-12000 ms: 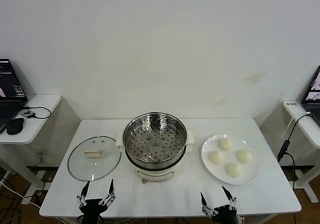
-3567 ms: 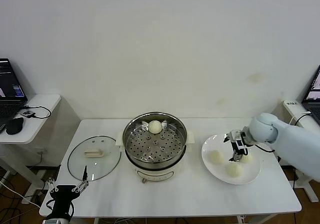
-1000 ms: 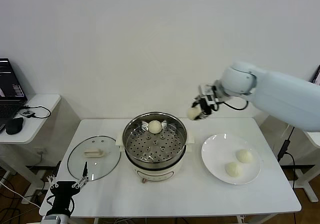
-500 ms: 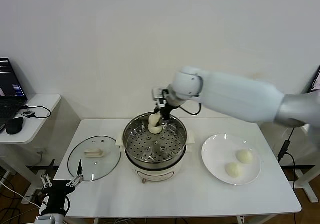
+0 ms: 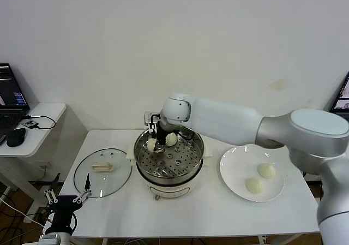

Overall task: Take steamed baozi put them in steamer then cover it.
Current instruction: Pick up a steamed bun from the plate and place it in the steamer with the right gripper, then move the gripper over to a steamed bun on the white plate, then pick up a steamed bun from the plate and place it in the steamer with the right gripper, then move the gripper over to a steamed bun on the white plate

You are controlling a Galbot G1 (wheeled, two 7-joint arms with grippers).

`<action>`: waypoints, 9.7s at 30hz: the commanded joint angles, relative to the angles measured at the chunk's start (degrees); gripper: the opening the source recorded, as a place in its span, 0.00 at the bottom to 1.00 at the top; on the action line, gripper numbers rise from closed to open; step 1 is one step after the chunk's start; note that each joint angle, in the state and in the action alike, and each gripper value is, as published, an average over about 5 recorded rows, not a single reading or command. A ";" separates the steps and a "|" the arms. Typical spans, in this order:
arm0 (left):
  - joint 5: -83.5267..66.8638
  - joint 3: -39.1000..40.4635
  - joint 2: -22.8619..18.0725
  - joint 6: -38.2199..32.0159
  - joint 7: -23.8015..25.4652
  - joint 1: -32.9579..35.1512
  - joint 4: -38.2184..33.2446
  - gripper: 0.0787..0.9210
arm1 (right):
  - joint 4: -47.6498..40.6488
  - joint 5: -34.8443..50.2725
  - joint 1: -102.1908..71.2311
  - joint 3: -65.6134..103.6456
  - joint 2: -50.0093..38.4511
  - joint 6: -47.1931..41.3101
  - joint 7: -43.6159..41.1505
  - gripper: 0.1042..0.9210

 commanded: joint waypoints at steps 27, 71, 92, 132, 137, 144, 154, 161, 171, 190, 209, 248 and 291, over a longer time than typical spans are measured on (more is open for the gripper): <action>0.37 0.59 0.15 -0.02 0.13 0.38 -1.54 0.88 | 25.30 -3.94 18.59 -4.28 -29.03 4.54 -14.40 0.88; 4.24 0.80 -1.68 0.11 -0.01 2.70 -2.27 0.88 | 20.54 -37.49 -37.26 32.68 -52.69 15.33 -12.94 0.88; 3.94 0.36 -1.69 0.06 0.01 2.25 -1.32 0.88 | 16.37 -37.63 -36.48 29.51 -46.74 14.47 -12.64 0.87; 3.67 1.38 -1.34 0.03 -0.06 2.02 -2.06 0.88 | 20.08 -22.22 2.37 11.58 -45.65 12.47 -14.00 0.53; 3.47 1.28 -1.18 -0.01 -0.07 1.99 -2.21 0.88 | 19.93 -17.77 11.92 5.47 -37.65 11.47 -13.33 0.53; 3.33 0.78 -1.44 0.00 -0.07 2.26 -2.69 0.88 | 20.53 -12.93 14.12 2.19 -27.21 10.28 -11.45 0.53; 2.98 -0.48 -1.91 -0.13 -0.12 2.34 -2.92 0.88 | 15.63 -11.02 10.92 -0.65 -12.35 15.24 -10.63 0.54; 2.68 -1.04 -2.08 -0.32 -0.16 2.17 -2.79 0.88 | 11.60 -12.43 8.19 -3.22 -5.67 24.76 -11.50 0.54; 2.52 -1.00 -2.11 -0.64 -0.28 2.12 -2.45 0.88 | 11.90 -22.22 6.77 -6.07 -4.93 35.52 -13.31 0.53; 2.72 -0.47 -2.55 -0.61 -0.33 1.52 -1.90 0.88 | 14.85 -30.06 3.48 -6.28 -7.95 39.77 -12.87 0.56; 2.05 -1.77 -1.01 -0.39 -0.17 0.94 -1.90 0.88 | 22.79 -20.73 10.46 0.03 -24.92 31.39 -13.34 0.88; 3.38 -1.94 0.09 1.14 0.34 -0.25 -0.22 0.88 | 5.64 -43.98 -34.26 36.99 -48.05 20.29 -17.29 0.88; 3.46 -1.88 0.02 1.38 0.40 -0.73 -0.55 0.88 | -1.65 -46.69 -34.20 38.98 -39.38 20.59 -15.03 0.59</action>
